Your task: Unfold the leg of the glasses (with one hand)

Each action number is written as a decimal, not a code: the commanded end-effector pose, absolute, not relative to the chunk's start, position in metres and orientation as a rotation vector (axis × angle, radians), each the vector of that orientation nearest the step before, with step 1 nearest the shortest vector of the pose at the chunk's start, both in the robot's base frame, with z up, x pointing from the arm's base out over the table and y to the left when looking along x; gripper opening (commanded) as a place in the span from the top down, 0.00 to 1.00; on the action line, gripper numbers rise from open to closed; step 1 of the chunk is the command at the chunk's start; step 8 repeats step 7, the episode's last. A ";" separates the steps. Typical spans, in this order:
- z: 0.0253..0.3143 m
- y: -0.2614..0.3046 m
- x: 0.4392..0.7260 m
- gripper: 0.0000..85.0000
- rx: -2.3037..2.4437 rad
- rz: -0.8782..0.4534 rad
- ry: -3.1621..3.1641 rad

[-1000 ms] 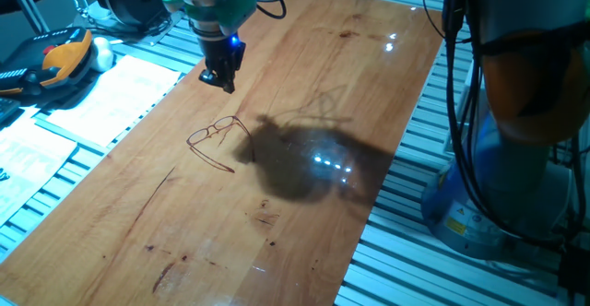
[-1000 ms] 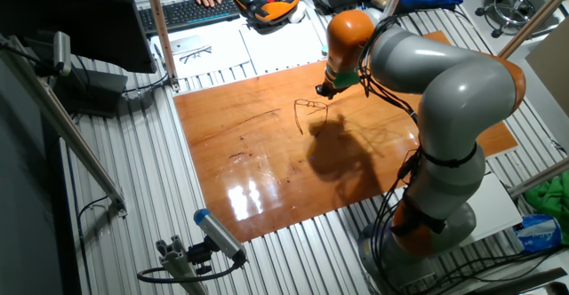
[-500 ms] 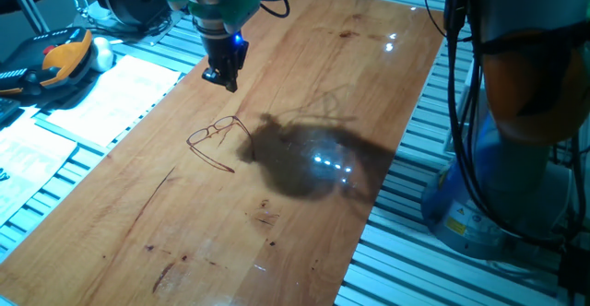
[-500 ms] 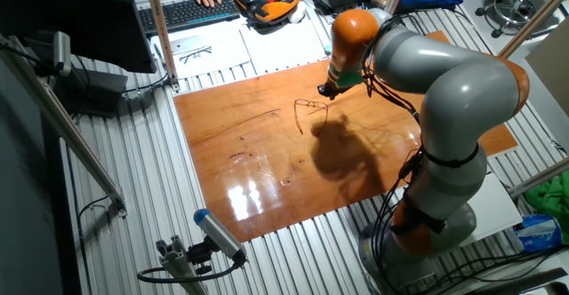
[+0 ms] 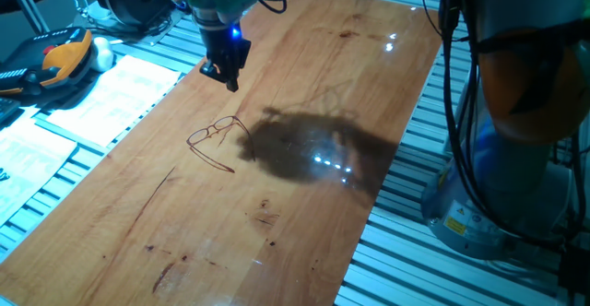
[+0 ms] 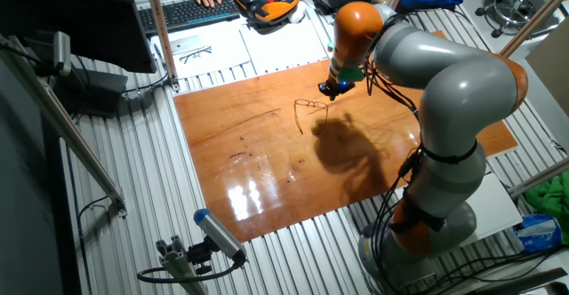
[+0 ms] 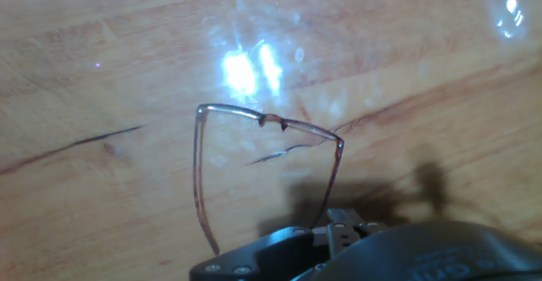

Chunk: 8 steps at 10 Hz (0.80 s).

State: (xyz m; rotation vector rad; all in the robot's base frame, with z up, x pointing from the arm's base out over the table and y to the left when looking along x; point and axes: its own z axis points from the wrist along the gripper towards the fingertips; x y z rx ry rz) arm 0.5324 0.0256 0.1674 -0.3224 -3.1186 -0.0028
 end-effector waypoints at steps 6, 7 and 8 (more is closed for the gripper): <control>0.189 0.023 0.538 1.00 -0.303 0.052 -3.104; 0.190 0.023 0.537 1.00 -0.304 0.056 -3.109; 0.190 0.023 0.537 1.00 -0.304 0.056 -3.109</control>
